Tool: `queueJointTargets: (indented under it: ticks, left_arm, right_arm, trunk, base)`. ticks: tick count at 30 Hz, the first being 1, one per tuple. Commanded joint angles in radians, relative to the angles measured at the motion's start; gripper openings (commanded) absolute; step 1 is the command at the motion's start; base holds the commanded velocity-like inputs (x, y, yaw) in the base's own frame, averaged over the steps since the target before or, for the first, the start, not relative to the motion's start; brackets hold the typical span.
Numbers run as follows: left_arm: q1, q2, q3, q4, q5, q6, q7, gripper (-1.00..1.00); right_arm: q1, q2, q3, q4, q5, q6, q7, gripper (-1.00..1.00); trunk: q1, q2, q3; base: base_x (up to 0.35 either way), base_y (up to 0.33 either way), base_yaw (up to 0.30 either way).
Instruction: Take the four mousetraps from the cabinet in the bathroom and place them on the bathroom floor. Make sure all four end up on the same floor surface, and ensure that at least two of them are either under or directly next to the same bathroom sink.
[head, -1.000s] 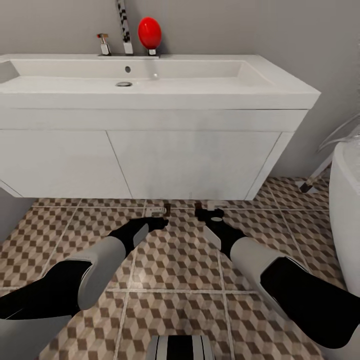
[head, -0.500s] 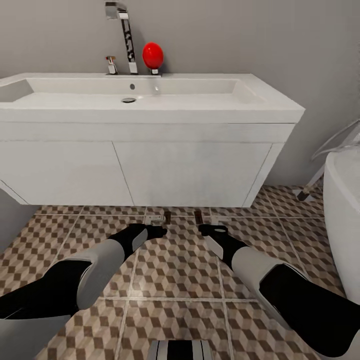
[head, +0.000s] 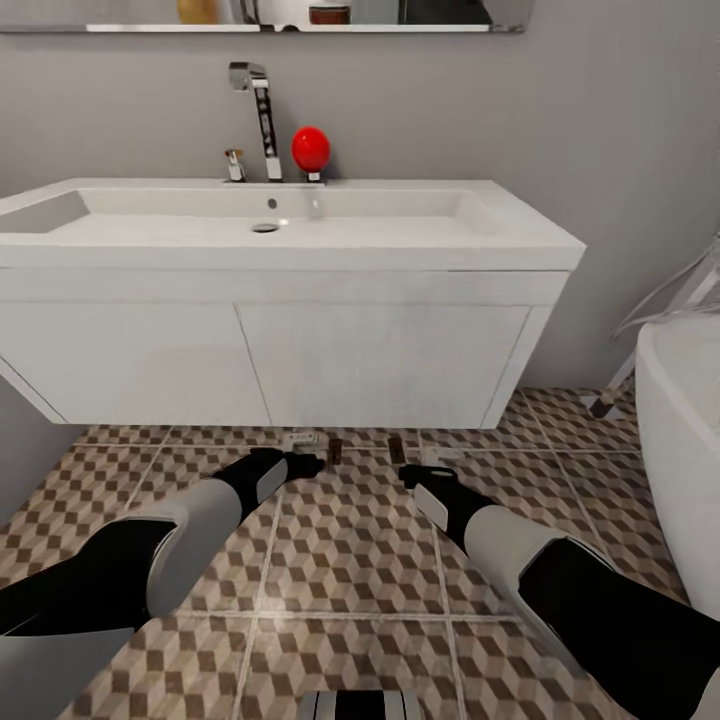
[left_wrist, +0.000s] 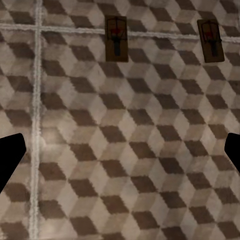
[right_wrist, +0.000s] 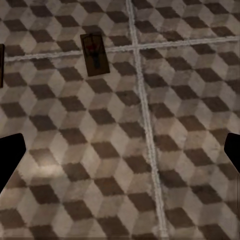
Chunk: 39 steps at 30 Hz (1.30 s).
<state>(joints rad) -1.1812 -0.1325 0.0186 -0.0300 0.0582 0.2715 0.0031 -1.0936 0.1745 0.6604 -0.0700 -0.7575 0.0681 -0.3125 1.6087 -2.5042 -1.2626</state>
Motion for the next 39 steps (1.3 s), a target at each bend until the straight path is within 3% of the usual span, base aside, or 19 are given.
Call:
queueJointTargets:
  ticks: [1,7,11,20,30,39]
  left_arm:
    - [0.0,0.004,0.002,-0.001,0.006,0.006,0.003,1.0]
    - [0.0,0.017,0.003,0.008,0.007,0.005,0.01,1.0]
    - [0.002,0.017,0.006,0.025,0.009,0.012,0.01,1.0]
    - [0.007,0.029,0.006,0.06,0.01,0.012,0.01,1.0]
    - [0.008,0.031,0.006,0.072,0.009,0.008,0.014,1.0]
    - [0.008,0.031,0.006,0.073,0.009,0.009,0.009,1.0]
  right_arm:
    - [0.002,0.0,0.007,-0.001,-0.003,0.009,-0.006,1.0]
    - [0.009,0.0,0.007,0.002,-0.003,0.017,-0.007,1.0]
    - [0.01,0.0,0.011,-0.02,-0.003,0.016,-0.002,1.0]
    - [0.03,0.0,0.012,0.01,-0.001,0.018,0.0,1.0]
    - [0.04,0.0,0.012,0.032,0.0,0.018,0.0,1.0]
    - [0.041,0.0,0.012,0.034,0.0,0.018,0.0,1.0]
  trunk:
    - [-0.001,0.0,0.003]
    - [-0.003,0.001,0.026]
    - [-0.003,0.001,0.026]
    - [-0.007,0.004,0.061]
    - [-0.007,0.004,0.061]
    - [-0.007,0.004,0.061]
  base:
    - [0.0,0.0,0.0]
    - [0.0,0.0,0.0]
    - [0.0,0.0,0.0]
    - [0.0,0.0,0.0]
    - [-0.006,-0.001,0.0]
    - [-0.231,-0.039,0.0]
